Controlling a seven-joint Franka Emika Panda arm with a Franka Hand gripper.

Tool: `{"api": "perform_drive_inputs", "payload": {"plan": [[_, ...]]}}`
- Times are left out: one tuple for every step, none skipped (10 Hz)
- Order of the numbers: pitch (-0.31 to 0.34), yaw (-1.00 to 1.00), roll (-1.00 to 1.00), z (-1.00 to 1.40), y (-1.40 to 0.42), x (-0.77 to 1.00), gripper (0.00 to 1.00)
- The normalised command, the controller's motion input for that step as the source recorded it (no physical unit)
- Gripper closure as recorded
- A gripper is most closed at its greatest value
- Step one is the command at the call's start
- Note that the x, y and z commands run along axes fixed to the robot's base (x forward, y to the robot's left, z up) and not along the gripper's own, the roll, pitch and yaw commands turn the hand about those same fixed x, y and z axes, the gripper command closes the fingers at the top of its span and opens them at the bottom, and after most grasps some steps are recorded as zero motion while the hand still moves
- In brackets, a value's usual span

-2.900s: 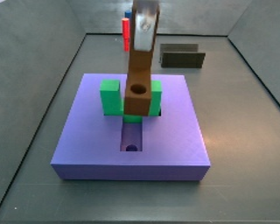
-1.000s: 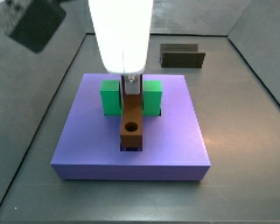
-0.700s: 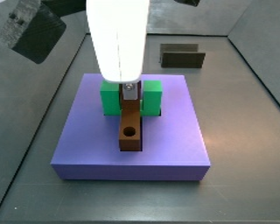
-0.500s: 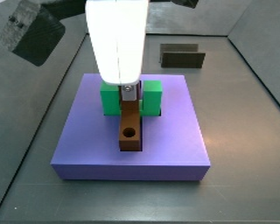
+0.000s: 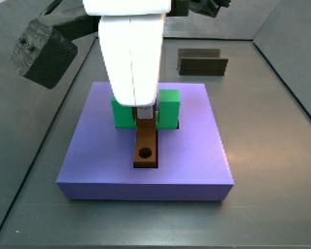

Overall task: Pick up the brown object. Move up. Move to above the board. Insert the brown object.
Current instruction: Insert the brown object.

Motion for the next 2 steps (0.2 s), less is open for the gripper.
{"api": "perform_drive_inputs", "payload": {"plan": [[0.0,0.0,-0.01,0.0,0.0,0.0,1.0],[0.0,0.0,0.0,0.0,0.0,0.0,1.0]]}}
